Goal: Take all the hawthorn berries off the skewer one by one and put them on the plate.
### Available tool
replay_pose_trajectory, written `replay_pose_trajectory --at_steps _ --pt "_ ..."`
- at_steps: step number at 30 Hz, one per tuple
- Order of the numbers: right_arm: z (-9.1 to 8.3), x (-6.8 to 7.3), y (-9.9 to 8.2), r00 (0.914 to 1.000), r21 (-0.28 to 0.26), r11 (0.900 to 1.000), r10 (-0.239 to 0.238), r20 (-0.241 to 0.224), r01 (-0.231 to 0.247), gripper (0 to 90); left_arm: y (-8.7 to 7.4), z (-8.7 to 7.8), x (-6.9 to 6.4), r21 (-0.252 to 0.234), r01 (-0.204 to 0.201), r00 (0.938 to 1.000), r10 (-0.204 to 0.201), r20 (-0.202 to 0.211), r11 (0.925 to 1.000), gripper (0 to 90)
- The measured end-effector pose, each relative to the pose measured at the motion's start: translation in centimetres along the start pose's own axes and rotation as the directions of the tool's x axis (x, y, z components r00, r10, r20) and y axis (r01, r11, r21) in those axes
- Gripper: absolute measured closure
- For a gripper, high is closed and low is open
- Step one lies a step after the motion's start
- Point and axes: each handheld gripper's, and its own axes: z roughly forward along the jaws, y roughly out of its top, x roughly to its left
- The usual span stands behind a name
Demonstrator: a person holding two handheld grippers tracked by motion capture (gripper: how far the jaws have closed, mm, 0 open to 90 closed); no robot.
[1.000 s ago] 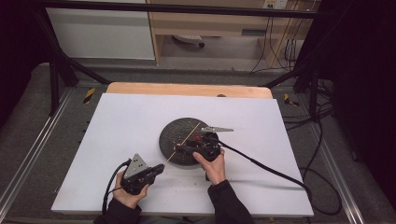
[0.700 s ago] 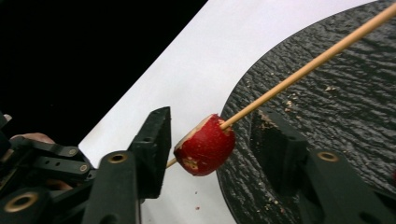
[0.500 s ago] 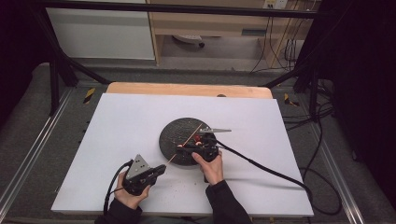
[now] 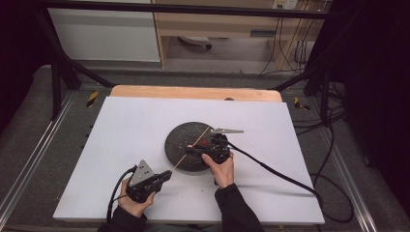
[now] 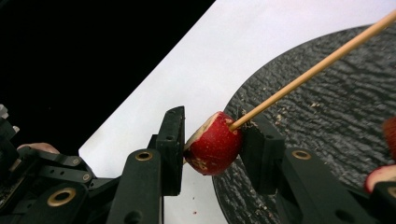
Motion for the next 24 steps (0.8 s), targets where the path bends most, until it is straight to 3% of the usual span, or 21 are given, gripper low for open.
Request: replay_pose_trajectory --at_steps 24 --pt "-4.2 -1.5 5.6 0.9911 -0.095 0.9941 -0.040 0.127 0.052 64.3 0.2 -0.5 -0.1 -0.024 -0.001 0.9999 0.001 0.014 0.9997 88.0"
